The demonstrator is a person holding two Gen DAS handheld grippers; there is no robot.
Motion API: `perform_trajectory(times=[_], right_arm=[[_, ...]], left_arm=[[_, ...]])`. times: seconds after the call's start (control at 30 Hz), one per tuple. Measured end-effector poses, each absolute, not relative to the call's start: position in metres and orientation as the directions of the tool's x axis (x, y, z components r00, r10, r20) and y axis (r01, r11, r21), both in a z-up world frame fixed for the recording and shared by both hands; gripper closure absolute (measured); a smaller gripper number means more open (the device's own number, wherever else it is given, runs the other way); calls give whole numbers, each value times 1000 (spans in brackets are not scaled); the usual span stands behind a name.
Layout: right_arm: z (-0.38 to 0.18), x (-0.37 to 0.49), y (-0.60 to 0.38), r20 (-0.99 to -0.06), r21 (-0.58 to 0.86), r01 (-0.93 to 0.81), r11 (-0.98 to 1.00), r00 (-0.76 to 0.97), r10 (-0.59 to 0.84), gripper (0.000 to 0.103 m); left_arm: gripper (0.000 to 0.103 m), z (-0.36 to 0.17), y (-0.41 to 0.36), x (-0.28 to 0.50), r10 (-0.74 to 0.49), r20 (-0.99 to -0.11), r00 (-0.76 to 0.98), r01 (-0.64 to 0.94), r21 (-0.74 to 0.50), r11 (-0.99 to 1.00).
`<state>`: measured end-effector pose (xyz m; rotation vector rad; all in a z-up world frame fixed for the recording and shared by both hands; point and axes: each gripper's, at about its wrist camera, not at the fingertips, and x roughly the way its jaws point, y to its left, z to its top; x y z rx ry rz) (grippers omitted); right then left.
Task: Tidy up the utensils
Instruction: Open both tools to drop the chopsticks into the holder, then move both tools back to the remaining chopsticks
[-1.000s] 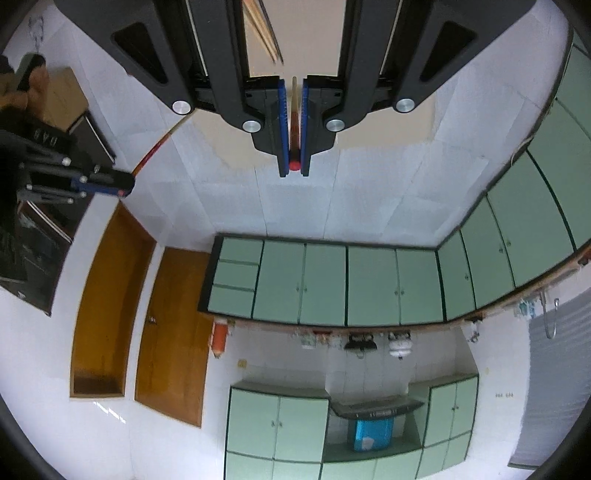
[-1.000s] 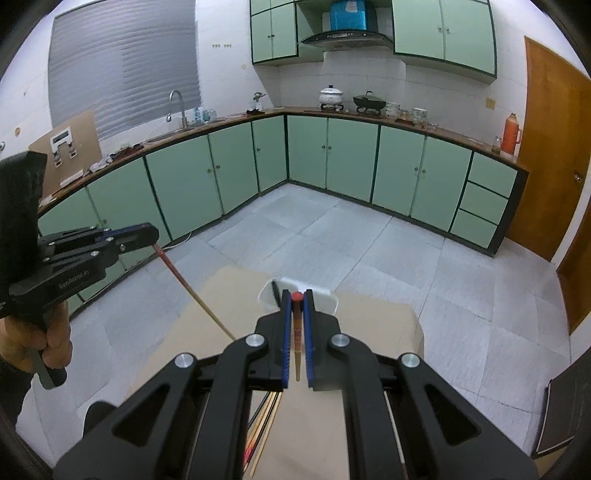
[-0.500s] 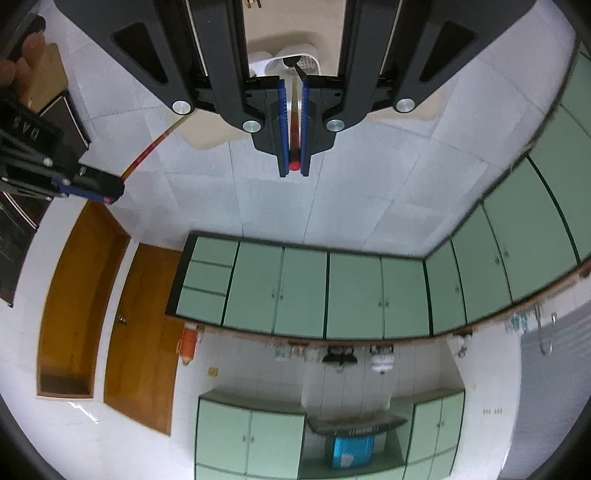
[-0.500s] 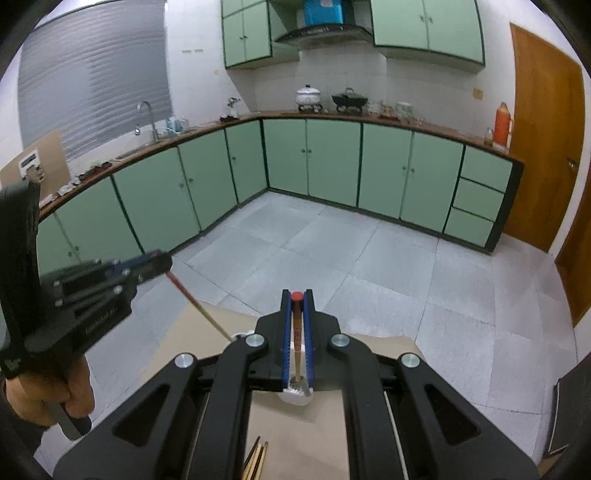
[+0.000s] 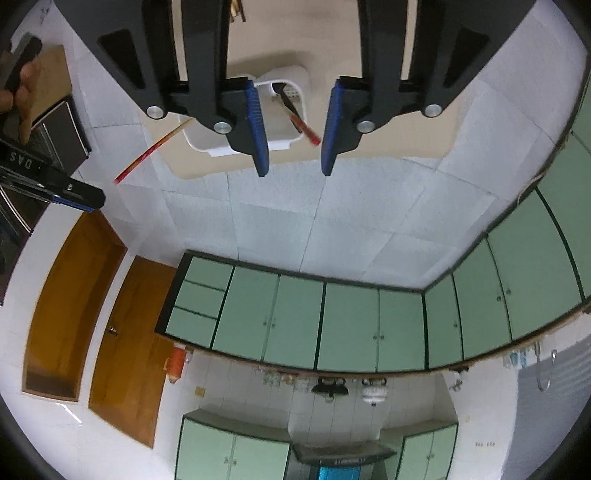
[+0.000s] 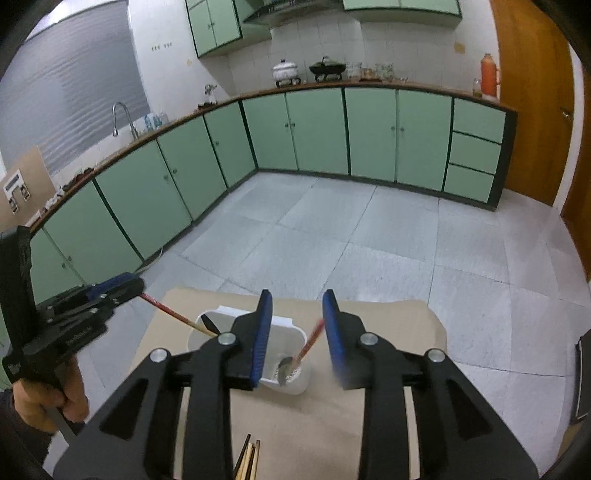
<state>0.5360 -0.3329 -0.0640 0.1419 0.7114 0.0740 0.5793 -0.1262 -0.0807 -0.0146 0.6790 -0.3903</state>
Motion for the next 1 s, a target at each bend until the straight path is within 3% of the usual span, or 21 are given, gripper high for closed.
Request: perform_trajectory(times=[0.17, 0.27, 0.47, 0.77, 1.0], right_arm=[[-54, 465, -342, -562, 155, -31, 987, 819, 114, 73], [-63, 415, -342, -520, 136, -47, 990, 847, 112, 67], [-129, 302, -322, -493, 78, -54, 996, 866, 86, 67], [-264, 207, -260, -600, 35, -63, 997, 797, 71, 67], [-297, 208, -228, -657, 23, -87, 996, 750, 81, 68]], left_arm=[[52, -60, -92, 530, -343, -540, 769, 343, -104, 933], [48, -56, -70, 490, -334, -502, 798, 335, -91, 938], [36, -84, -36, 398, -326, -454, 829, 307, -117, 944], [29, -181, -35, 293, -261, -477, 839, 249, -90, 964], [27, -233, -41, 243, -207, -502, 839, 179, -104, 978]])
